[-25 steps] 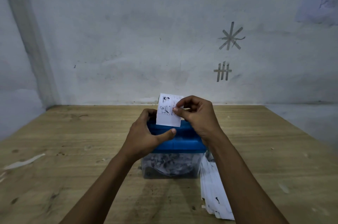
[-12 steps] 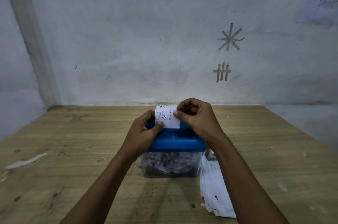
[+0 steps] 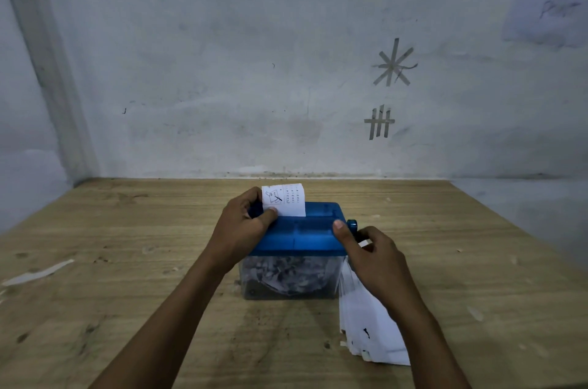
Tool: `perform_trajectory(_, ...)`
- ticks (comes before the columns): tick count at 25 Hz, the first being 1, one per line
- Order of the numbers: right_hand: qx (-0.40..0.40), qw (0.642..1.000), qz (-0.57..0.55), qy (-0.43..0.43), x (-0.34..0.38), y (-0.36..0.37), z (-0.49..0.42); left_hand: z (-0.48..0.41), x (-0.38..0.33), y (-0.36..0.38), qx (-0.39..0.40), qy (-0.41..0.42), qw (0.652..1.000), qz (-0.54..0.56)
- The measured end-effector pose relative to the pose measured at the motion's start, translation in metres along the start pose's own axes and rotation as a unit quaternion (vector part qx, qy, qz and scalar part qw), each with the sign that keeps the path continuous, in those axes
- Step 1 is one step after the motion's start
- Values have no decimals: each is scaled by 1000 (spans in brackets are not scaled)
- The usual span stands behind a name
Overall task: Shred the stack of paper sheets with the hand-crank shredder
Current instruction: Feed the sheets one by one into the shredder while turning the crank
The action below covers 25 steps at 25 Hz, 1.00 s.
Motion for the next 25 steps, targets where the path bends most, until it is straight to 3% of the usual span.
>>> perform_trajectory(8,-56,979,157,-121,34,-13,1,0,1,-1,-12,12,999,-41)
perform_trajectory(11,-34,960,254,-116,48,-21,-15,-1,1,-1,-14,14,999,-38)
perform_trajectory(14,27,949,282,-135,60,-16,-38,-2,3,-1,-18,12,999,-35)
perform_trajectory(18,182,948,220,-143,57,-27,-48,-2,4,-1,-22,8,999,-37)
perform_trajectory(20,249,946,138,-153,43,-36,-45,-2,5,-1,-19,2,999,-41)
perform_trajectory(22,249,953,26,-173,29,-35,-43,-3,6,-2,-23,0,998,-52)
perform_trajectory(25,178,962,-63,-197,23,-31,-49,-4,4,0,-30,7,997,-68)
Point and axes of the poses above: each hand's wrist, its own z-axis away from the middle knuckle, its own y-axis out of the palm, x = y × z, the point moved 7 cm from there along -z, towards the middle knuckle, and after that the axes turned 1 degree about -y, right-handed, at the moved point
